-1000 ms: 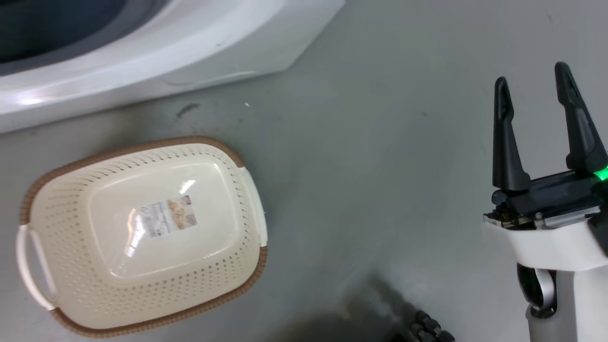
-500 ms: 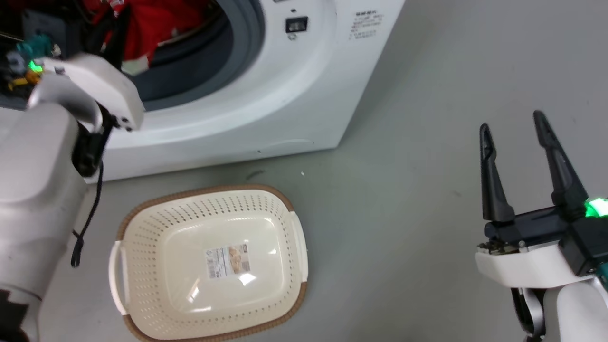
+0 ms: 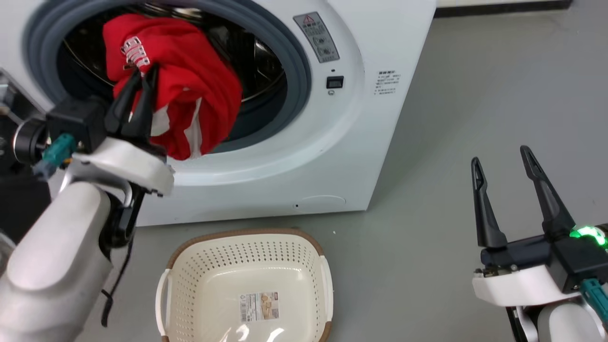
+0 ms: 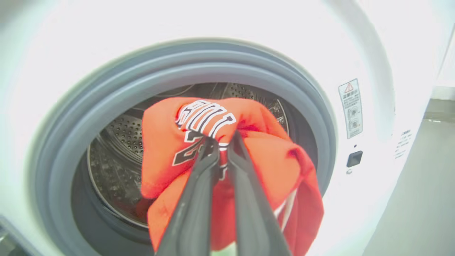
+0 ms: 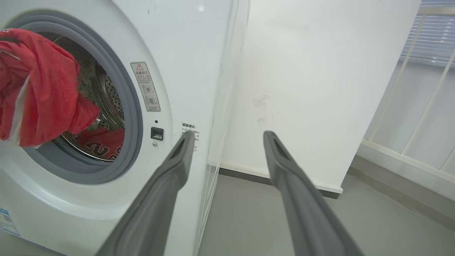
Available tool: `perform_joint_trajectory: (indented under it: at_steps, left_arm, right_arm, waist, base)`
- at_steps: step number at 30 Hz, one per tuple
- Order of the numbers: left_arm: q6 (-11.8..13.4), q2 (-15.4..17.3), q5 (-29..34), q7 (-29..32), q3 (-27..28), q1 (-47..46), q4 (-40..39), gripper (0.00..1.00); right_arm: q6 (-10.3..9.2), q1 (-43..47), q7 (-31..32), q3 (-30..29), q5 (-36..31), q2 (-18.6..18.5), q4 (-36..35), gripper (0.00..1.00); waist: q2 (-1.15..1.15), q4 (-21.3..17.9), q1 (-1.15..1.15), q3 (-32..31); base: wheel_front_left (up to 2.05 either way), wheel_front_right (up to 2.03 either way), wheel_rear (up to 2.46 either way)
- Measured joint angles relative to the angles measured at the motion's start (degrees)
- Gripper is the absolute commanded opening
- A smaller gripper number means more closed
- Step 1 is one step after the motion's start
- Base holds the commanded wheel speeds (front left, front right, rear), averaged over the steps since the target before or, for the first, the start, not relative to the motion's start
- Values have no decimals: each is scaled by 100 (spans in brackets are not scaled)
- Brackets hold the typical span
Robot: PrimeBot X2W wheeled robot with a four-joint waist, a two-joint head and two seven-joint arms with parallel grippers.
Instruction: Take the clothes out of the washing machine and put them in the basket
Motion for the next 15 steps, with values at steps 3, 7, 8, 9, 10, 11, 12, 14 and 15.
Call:
perform_joint_trajectory:
  at_steps: [3, 7, 8, 9, 10, 11, 12, 14, 15]
  left_arm:
    - [172, 130, 14, -1, 114, 451, -606, 0]
    - [353, 304, 58, 5, 92, 1040, -1294, 0]
    - [403, 337, 58, 31, 57, 1175, -1444, 0]
    - [449, 379, 65, 89, 24, 1310, -1563, 0]
    - [491, 424, 63, 140, -2, 1450, -1680, 0]
    - [520, 465, 63, 190, -38, 1583, -1790, 0]
    - [558, 497, 53, 243, -74, 1708, -1868, 0]
    - [595, 510, 5, 326, -176, 1962, -1950, 0]
    - [592, 523, 4, 394, -241, 2069, -1945, 0]
  right_arm:
    - [0, 117, 0, 18, 16, -1, 20, 100]
    - [0, 209, 0, 54, 25, -1, 30, 100]
    - [0, 210, 0, 60, 25, -1, 32, 100]
    - [0, 214, 0, 70, 25, 0, 35, 100]
    - [0, 223, 0, 76, 25, -1, 35, 100]
    - [0, 236, 0, 83, 25, -1, 34, 100]
    - [0, 243, 0, 90, 25, -1, 34, 100]
    - [0, 242, 0, 110, 26, -1, 29, 100]
    - [0, 242, 0, 118, 26, -1, 25, 100]
  waist:
    - [0, 70, 0, -179]
    - [0, 142, 0, -315]
    - [0, 155, 0, -331]
    - [0, 164, 0, -342]
    - [0, 167, 0, -343]
    - [0, 167, 0, -334]
    - [0, 164, 0, -317]
    - [0, 153, 0, -269]
    - [0, 148, 0, -236]
  base:
    - [0, 0, 0]
    - [0, 0, 0]
    - [0, 0, 0]
    - [0, 0, 0]
    - [0, 0, 0]
    - [0, 0, 0]
    - [0, 0, 0]
    - [0, 0, 0]
    - [0, 0, 0]
